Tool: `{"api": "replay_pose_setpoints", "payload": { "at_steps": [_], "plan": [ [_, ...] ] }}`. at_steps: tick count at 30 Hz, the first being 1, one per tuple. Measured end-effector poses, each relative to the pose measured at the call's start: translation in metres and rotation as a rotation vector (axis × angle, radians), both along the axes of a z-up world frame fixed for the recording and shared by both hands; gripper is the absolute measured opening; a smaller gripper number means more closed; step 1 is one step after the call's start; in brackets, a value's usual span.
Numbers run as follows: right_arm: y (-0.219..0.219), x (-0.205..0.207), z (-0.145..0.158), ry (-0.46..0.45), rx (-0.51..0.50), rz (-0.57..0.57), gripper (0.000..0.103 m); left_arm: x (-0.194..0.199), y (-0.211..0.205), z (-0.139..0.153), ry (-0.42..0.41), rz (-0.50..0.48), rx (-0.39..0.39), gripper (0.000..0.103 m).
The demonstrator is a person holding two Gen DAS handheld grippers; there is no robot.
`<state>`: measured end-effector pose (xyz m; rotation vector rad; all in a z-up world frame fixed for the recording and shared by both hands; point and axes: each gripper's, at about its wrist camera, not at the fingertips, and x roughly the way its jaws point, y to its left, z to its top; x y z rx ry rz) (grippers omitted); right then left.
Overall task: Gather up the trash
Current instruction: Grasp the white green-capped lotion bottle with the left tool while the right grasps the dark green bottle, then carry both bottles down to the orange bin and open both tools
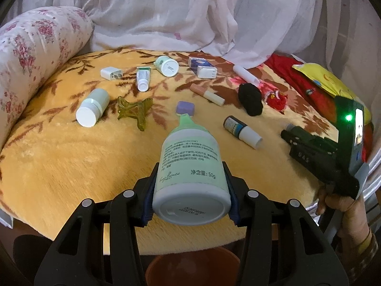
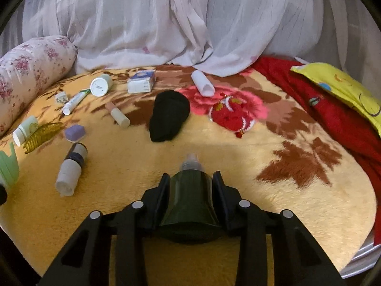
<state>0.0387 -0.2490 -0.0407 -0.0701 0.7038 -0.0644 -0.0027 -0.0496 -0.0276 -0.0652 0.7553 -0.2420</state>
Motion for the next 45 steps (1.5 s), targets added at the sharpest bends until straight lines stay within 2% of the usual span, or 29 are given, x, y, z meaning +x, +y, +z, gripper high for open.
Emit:
{"api": "replay_pose_setpoints", "payload": {
  "at_steps": [7,13,17,24,37,38,39,40,41,45],
  "plan": [
    [0.026,-0.037,0.031,-0.033,0.033,0.084,0.037,-0.020,-0.004,0.003,0.009,-0.049,0.013,0.047],
    [0.061,-0.091,0.049,0.053,0.090,0.233,0.037,-0.051,0.005,0.004,0.101,-0.125,0.010,0.047],
    [0.074,-0.121,0.033,0.179,0.145,0.285,0.037,-0.077,0.012,-0.005,0.165,-0.159,0.028,0.047],
    [0.091,-0.157,-0.016,0.369,0.147,0.306,0.037,-0.106,0.014,-0.032,0.272,-0.192,0.057,0.047],
    [0.103,-0.175,-0.043,0.511,0.157,0.391,0.038,-0.119,0.023,-0.065,0.432,-0.223,0.084,0.047],
    [0.103,-0.176,-0.044,0.517,0.153,0.394,0.057,-0.118,0.025,-0.067,0.451,-0.220,0.082,0.049],
    [0.102,-0.176,-0.043,0.512,0.143,0.388,0.070,-0.118,0.028,-0.067,0.458,-0.214,0.078,0.053],
    [0.100,-0.177,-0.041,0.493,0.128,0.378,0.080,-0.118,0.032,-0.066,0.457,-0.201,0.076,0.063],
    [0.098,-0.178,-0.038,0.475,0.114,0.374,0.080,-0.118,0.037,-0.064,0.449,-0.182,0.072,0.069],
    [0.085,-0.172,-0.028,0.432,0.146,0.346,0.080,-0.117,0.052,-0.050,0.408,-0.150,0.044,0.075]
  ]
}}
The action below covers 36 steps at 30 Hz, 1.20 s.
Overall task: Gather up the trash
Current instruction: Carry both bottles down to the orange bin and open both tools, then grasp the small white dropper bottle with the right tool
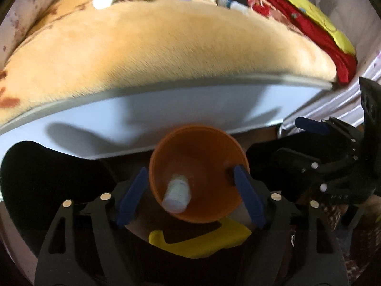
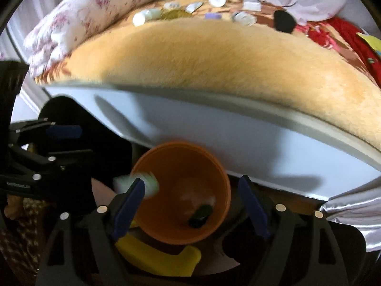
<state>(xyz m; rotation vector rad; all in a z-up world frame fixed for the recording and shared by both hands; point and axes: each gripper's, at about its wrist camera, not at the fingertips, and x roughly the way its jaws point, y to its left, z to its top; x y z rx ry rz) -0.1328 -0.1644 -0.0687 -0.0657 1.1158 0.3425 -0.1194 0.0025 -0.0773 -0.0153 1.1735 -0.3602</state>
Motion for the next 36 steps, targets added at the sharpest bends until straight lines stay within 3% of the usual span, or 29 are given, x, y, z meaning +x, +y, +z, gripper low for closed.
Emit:
{"api": "replay_pose_setpoints", "payload": {
  "at_steps": [9,16,25,28,30,31,36],
  "plan": [
    [-0.010,0.026,0.036,-0.167,0.006,-0.053,0.080,0.014,0.000,0.034,-0.152,0.029,0.003,0.076],
    [-0.013,0.099,0.053,-0.315,-0.062,-0.103,0.080,0.042,0.008,0.051,-0.196,0.094,-0.042,0.076],
    [0.006,0.183,0.044,-0.343,-0.073,-0.105,0.075,0.073,0.014,0.056,-0.229,0.157,-0.032,0.076],
    [0.015,0.200,0.037,-0.320,-0.084,-0.090,0.067,0.080,0.015,0.054,-0.233,0.161,-0.028,0.076],
    [0.020,0.211,0.027,-0.271,-0.088,-0.059,0.048,0.086,0.017,0.054,-0.232,0.167,-0.030,0.076],
    [0.022,0.215,0.022,-0.239,-0.077,-0.045,0.026,0.089,0.018,0.054,-0.231,0.171,-0.030,0.076],
    [0.025,0.197,0.038,-0.331,-0.049,-0.055,0.023,0.108,0.029,0.056,-0.250,0.205,-0.016,0.076]
  ]
}}
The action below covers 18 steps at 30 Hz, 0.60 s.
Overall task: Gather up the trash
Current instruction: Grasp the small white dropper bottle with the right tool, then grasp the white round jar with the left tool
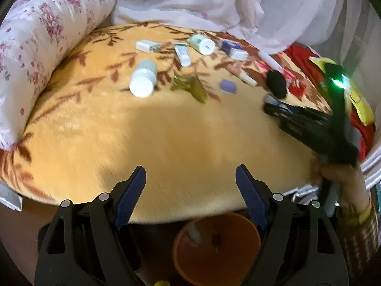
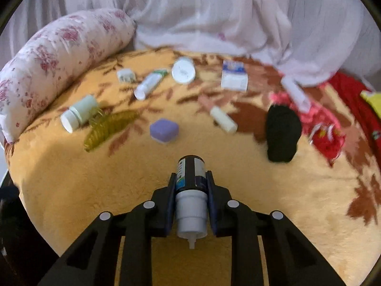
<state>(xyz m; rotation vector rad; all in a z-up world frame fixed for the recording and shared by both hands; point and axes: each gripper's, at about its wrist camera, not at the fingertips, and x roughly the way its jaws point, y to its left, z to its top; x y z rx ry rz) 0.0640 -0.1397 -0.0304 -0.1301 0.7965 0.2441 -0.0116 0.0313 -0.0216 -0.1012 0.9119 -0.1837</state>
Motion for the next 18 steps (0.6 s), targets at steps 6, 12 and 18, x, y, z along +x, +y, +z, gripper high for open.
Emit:
{"api": "replay_pose_setpoints", "payload": {
  "at_steps": [6,12,18],
  "plan": [
    [0.001,-0.027,0.020,-0.060,0.040,0.031,0.023,0.040,0.020,0.005,-0.031,0.061,0.026,0.076],
    [-0.005,-0.042,0.028,-0.075,0.064,0.035,0.023,0.087,0.037,0.007,-0.054,0.139,0.108,0.076],
    [-0.013,-0.044,0.027,-0.070,0.076,0.024,0.023,0.126,0.037,-0.007,-0.034,0.143,0.169,0.076]
  ]
}}
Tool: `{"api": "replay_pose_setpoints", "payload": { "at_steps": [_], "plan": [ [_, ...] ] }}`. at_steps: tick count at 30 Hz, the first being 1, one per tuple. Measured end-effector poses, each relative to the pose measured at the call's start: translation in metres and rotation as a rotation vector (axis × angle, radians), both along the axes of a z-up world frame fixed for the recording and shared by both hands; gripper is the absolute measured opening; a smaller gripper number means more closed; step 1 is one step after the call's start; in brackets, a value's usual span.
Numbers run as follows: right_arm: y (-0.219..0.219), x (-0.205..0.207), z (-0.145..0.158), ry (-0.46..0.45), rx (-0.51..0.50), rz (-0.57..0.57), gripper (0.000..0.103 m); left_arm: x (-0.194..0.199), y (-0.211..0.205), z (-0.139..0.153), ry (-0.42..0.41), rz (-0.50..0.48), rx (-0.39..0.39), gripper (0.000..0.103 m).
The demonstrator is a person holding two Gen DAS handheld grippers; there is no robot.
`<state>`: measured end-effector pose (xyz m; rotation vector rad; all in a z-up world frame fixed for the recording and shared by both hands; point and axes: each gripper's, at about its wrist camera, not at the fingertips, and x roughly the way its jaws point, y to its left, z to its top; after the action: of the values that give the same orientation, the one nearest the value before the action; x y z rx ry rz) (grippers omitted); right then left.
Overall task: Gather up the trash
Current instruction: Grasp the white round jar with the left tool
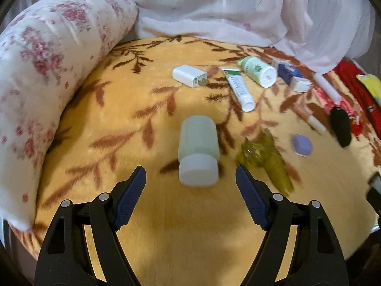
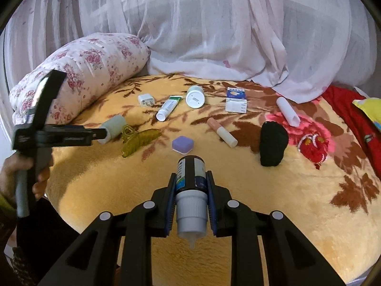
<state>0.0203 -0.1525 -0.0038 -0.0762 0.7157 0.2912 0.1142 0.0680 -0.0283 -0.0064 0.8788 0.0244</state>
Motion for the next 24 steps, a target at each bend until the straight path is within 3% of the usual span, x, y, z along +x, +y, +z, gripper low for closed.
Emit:
{"api": "replay_pose_setpoints", "payload": {
  "at_steps": [9,10,12,13,19,24],
  "plan": [
    [-0.001,0.000,-0.005,0.009,0.003,0.003,0.023,0.041,0.003,-0.023,0.063,0.033,-0.005,0.076],
    [-0.001,0.000,-0.006,0.011,0.003,0.004,0.023,0.044,0.003,-0.024,0.068,0.035,-0.006,0.073],
    [0.000,0.000,-0.006,0.011,0.003,0.006,0.023,0.048,0.004,-0.025,0.072,0.010,-0.032,0.045],
    [0.001,-0.001,-0.006,0.011,0.003,0.007,0.023,0.048,0.004,-0.026,0.076,0.005,-0.041,0.043],
    [0.007,-0.007,-0.003,0.005,0.006,0.018,0.023,0.018,0.007,-0.014,0.017,0.024,-0.050,0.043],
    [0.013,-0.019,0.004,0.007,0.017,0.024,0.023,-0.033,0.004,0.008,-0.026,0.023,-0.052,0.043]
  ]
}}
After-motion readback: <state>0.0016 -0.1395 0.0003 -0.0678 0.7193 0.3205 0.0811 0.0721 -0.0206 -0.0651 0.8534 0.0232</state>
